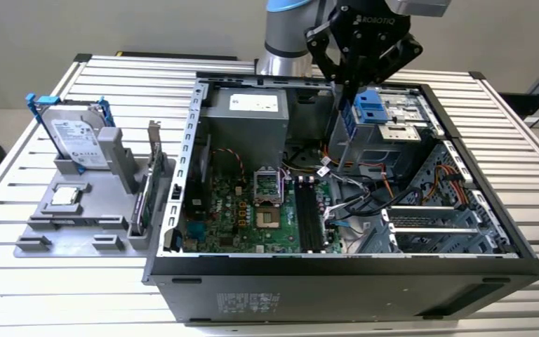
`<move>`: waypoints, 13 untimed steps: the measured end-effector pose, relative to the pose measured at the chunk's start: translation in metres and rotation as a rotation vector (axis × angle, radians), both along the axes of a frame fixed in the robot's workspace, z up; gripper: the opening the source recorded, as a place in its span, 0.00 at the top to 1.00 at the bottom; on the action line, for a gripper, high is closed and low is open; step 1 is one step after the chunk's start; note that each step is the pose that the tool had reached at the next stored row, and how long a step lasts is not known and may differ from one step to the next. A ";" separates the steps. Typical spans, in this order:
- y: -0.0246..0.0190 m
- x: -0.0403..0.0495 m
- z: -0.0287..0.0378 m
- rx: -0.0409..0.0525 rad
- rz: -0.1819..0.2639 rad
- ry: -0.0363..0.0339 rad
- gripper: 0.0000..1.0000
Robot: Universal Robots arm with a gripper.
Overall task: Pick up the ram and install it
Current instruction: 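Insert the ram into the slot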
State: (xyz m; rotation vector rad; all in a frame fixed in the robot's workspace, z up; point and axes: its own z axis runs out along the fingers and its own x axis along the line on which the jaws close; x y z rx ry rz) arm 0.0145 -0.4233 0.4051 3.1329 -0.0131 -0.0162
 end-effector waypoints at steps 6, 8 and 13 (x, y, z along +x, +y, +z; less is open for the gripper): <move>0.0000 -0.0001 -0.0021 0.0000 0.000 0.0000 1.00; 0.0000 0.0000 -0.0034 0.0000 0.000 0.0000 1.00; 0.0000 0.0000 -0.0061 0.0000 0.000 0.0000 1.00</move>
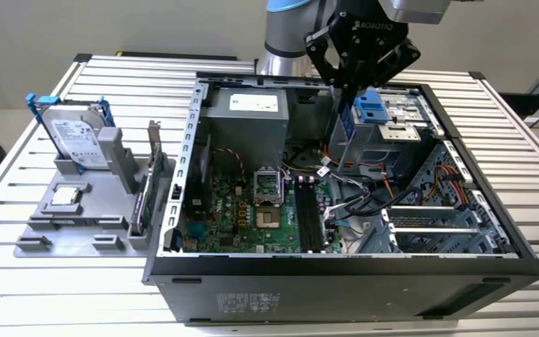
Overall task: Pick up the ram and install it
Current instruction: 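Insert the ram into the slot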
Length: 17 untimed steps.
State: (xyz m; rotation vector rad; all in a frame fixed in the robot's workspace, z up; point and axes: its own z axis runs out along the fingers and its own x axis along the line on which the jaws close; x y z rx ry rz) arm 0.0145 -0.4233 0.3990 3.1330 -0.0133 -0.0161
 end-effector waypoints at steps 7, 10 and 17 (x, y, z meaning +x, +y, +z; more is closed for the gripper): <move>0.0000 0.0000 -0.0031 0.0000 0.000 0.0000 1.00; 0.0000 0.0000 -0.0043 0.0000 0.000 0.0000 1.00; 0.0000 0.0000 -0.0068 0.0000 0.000 0.0000 1.00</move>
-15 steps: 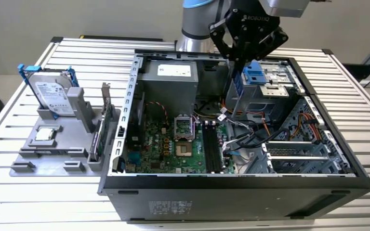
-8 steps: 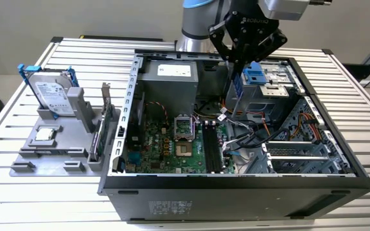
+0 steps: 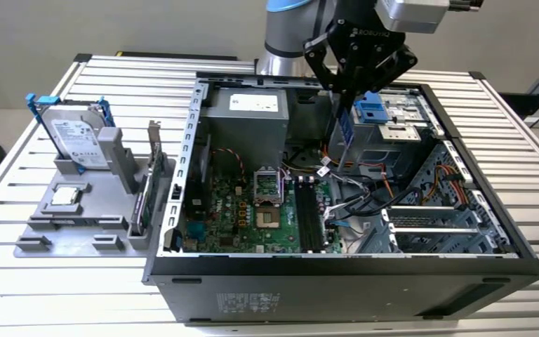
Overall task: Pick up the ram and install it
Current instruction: 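Insert the ram into the slot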
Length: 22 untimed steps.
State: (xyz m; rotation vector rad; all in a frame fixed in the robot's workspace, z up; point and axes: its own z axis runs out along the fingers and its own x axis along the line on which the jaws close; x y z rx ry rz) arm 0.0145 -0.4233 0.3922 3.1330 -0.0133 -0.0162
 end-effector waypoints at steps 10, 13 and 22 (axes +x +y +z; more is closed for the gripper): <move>0.0000 0.0000 -0.0033 0.0000 0.000 0.0000 1.00; 0.0000 0.0000 -0.0042 -0.0001 0.000 0.0000 1.00; 0.0000 0.0000 -0.0067 -0.0002 0.000 0.0001 1.00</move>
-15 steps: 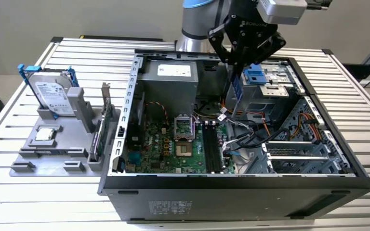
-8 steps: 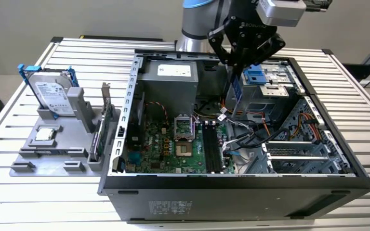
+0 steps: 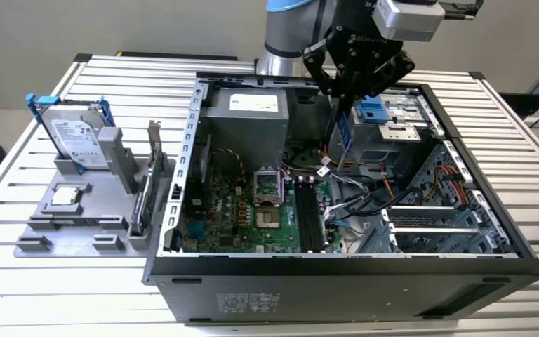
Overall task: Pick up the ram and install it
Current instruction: 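Insert the ram into the slot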
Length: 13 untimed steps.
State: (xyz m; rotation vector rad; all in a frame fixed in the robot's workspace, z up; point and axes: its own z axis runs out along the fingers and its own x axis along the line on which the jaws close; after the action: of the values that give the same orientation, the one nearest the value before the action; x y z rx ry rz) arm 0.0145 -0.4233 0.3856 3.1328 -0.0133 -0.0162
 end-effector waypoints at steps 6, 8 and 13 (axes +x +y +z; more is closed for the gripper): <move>0.0000 0.0000 -0.0015 -0.0001 0.000 -0.0001 1.00; 0.0000 0.0000 -0.0020 -0.0001 0.000 -0.0001 1.00; 0.0000 0.0000 -0.0032 -0.0001 0.000 -0.0001 1.00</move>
State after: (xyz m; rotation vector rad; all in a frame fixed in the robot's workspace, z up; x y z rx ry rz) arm 0.0145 -0.4233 0.3824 3.1326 -0.0133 -0.0161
